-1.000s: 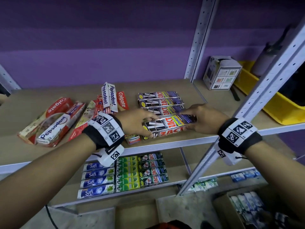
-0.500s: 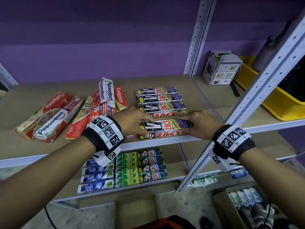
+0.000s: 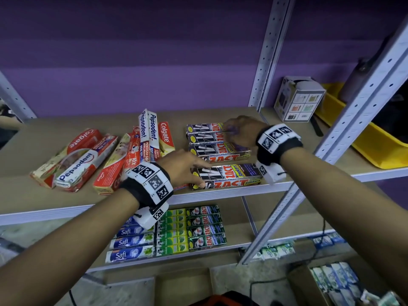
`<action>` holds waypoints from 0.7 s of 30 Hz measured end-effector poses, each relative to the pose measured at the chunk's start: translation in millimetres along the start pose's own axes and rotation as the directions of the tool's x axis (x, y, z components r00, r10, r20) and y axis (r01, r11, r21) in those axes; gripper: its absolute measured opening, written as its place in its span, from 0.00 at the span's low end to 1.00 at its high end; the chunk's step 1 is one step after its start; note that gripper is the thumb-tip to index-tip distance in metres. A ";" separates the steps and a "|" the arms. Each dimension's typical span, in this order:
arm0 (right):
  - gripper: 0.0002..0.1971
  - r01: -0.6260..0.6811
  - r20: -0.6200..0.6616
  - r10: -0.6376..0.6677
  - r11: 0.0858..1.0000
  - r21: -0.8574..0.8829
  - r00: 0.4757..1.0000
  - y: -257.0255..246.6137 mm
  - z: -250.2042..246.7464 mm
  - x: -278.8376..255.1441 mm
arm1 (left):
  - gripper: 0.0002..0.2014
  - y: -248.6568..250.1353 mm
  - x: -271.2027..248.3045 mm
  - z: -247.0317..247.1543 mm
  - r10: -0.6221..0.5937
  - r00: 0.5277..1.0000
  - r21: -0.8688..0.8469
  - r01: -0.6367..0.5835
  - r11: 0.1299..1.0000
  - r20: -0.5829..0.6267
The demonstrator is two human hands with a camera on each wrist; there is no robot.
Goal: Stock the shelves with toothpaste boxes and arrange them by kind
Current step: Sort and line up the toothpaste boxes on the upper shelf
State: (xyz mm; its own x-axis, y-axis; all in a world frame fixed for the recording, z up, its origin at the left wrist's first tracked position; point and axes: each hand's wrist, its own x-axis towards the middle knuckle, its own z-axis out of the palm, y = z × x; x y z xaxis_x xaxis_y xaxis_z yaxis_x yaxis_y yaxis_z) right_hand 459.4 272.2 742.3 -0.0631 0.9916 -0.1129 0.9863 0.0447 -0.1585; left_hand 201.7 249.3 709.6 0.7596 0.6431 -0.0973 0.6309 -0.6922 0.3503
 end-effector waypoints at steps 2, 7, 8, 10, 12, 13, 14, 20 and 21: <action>0.27 -0.033 0.035 0.034 0.999 -0.011 0.999 -4.9 -0.1 25.0 | 0.32 0.5 -0.7 0.0 -0.008 1.000 -0.012 0.008 1.000 -0.001; 0.34 -0.030 0.105 0.042 0.994 -0.106 0.994 -13.1 6.6 68.3 | 0.33 2.4 -1.2 -0.4 -0.056 0.998 -0.052 0.057 0.997 0.006; 0.34 -0.045 0.115 0.059 0.992 -0.119 0.992 -13.3 8.2 73.7 | 0.33 2.9 -1.3 -0.6 -0.064 0.998 -0.061 0.065 0.996 0.007; 0.35 -0.061 0.126 0.080 0.988 -0.142 0.989 -13.6 11.7 82.1 | 0.33 4.0 -1.9 -1.1 -0.077 0.997 -0.091 0.078 0.993 0.012; 0.35 -0.058 0.138 0.082 0.984 -0.167 0.987 -11.9 16.3 88.0 | 0.32 5.0 -2.4 -1.5 -0.081 0.997 -0.109 0.082 0.991 0.012; 0.36 -0.059 0.145 0.087 0.980 -0.189 0.986 -11.0 18.5 89.6 | 0.32 5.4 -2.9 -1.6 -0.083 0.997 -0.112 0.083 0.990 0.011; 0.37 -0.063 0.149 0.097 0.975 -0.215 0.984 -10.3 20.4 91.1 | 0.32 5.5 -3.4 -1.9 -0.083 0.996 -0.112 0.084 0.990 0.009; 0.37 -0.054 0.170 0.098 0.967 -0.247 0.981 -11.7 25.5 89.8 | 0.32 5.9 -4.9 -3.1 -0.088 0.996 -0.104 0.089 0.991 0.012; 0.37 -0.059 0.168 0.103 0.966 -0.250 0.980 -11.1 25.3 89.5 | 0.32 6.2 -5.0 -3.1 -0.089 0.996 -0.104 0.090 0.990 0.015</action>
State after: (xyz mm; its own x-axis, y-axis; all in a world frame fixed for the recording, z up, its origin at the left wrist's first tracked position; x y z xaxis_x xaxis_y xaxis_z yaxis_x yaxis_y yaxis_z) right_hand 439.0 357.5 709.1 0.0141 0.9565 -0.2914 0.9950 0.0154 0.0989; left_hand 201.3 242.9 715.2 0.7028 0.6971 -0.1419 0.6767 -0.5935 0.4356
